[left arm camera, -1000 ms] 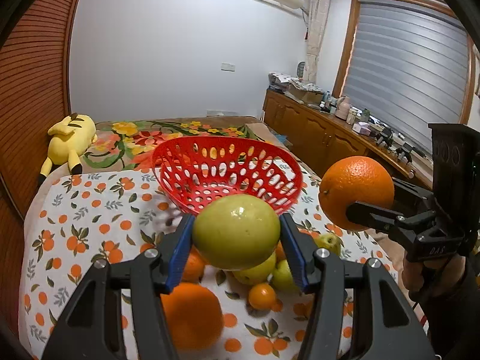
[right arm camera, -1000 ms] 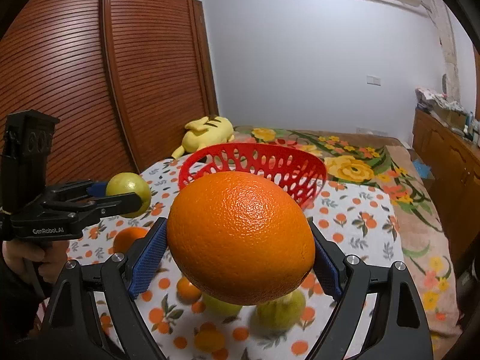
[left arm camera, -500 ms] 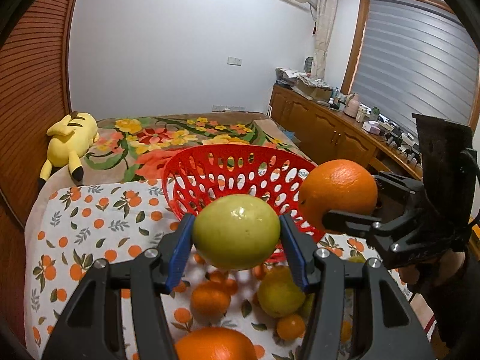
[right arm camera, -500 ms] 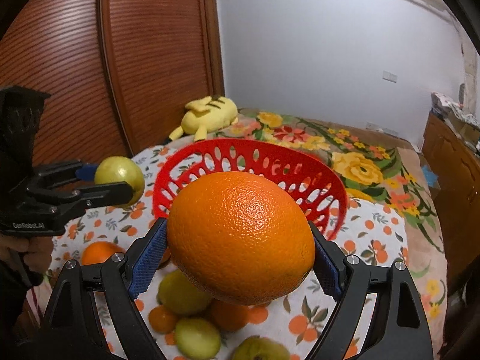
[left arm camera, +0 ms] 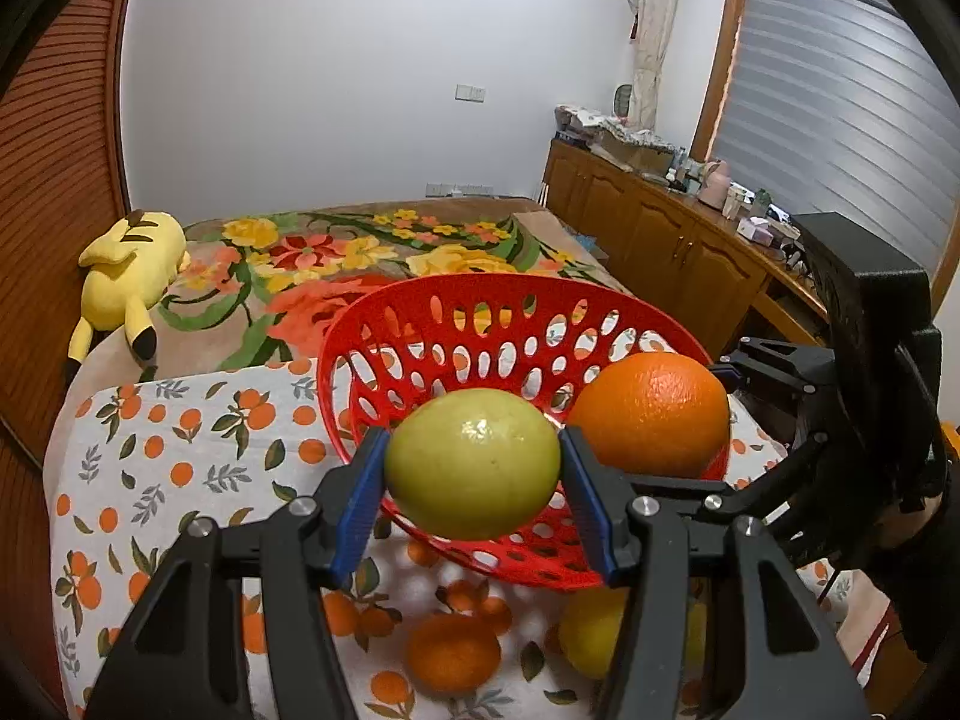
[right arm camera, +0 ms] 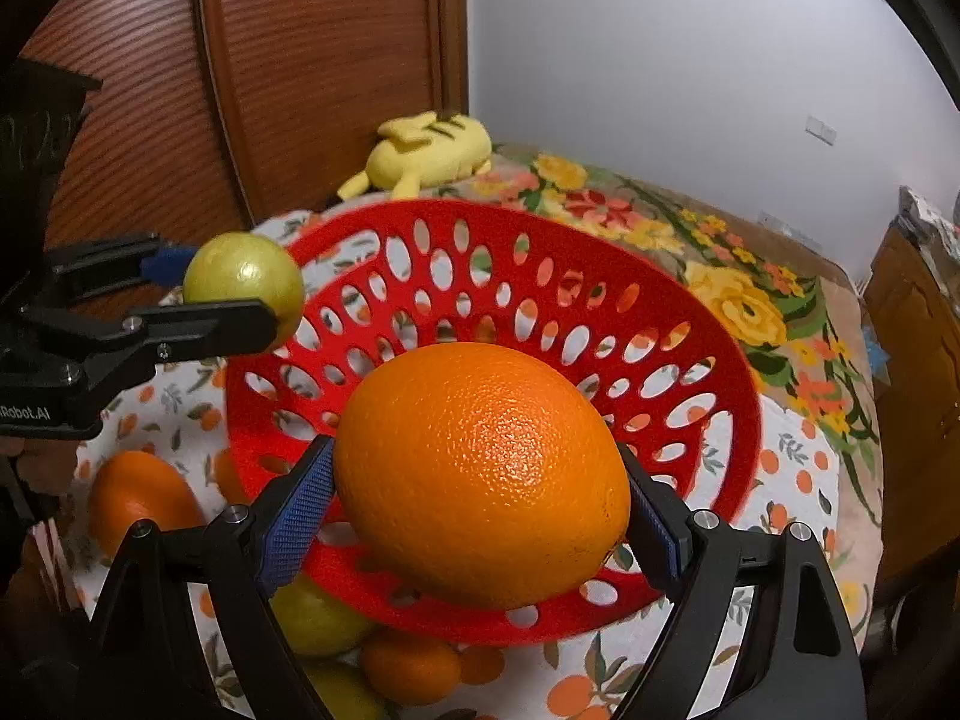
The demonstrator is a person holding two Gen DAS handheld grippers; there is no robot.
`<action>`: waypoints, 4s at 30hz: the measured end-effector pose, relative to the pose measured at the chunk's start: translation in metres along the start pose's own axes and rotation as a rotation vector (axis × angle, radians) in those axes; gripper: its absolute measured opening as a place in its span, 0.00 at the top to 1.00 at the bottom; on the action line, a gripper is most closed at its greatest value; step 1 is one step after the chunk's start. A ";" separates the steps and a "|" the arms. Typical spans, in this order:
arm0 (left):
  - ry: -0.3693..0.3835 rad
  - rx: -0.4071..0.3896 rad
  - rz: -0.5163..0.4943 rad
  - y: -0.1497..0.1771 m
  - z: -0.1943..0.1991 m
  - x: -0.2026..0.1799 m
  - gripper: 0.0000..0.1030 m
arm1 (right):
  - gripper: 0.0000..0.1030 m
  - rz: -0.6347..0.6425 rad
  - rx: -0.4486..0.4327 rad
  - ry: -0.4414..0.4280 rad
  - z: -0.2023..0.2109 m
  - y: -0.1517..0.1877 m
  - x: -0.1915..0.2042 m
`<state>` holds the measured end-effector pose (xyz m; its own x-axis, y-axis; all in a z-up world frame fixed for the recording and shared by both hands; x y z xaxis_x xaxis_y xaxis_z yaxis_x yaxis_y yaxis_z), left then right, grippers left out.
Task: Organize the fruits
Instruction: 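Carry the orange and lemon into the red basket with both tools, then open both tools to drop the orange and lemon into the basket, then move the right tool to the green pomelo while the left tool approaches a large orange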
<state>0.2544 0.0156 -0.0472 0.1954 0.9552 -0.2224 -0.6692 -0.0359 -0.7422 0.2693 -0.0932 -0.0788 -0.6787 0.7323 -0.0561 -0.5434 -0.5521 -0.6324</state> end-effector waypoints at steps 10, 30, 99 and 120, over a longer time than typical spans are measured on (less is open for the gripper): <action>-0.009 0.031 -0.007 -0.002 -0.016 0.006 0.46 | 0.13 0.057 0.085 0.002 -0.017 -0.002 0.002; -0.023 0.041 -0.021 -0.003 -0.025 0.003 0.46 | 0.12 0.092 0.170 0.062 -0.035 -0.001 -0.004; -0.087 0.002 -0.006 0.127 0.077 -0.018 0.29 | 0.12 -0.290 -0.180 0.142 0.088 0.144 0.018; -0.156 -0.006 -0.031 0.132 0.073 -0.013 0.27 | 0.28 -0.330 -0.098 0.131 0.053 0.154 0.010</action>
<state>0.1111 0.0197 -0.0959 0.1020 0.9899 -0.0987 -0.6598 -0.0069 -0.7514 0.1528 -0.1916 -0.1356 -0.4020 0.9130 0.0689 -0.6682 -0.2411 -0.7038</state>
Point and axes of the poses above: each gripper's, at about its wrist camera, not at the fingertips, and z roughly against the way its jaws point, x to its left, y to its underside, the point moved 3 cm from there along -z, roughly the way its jaws point, and after that the axes turned 3 degrees about z, right-handed, at the moved point
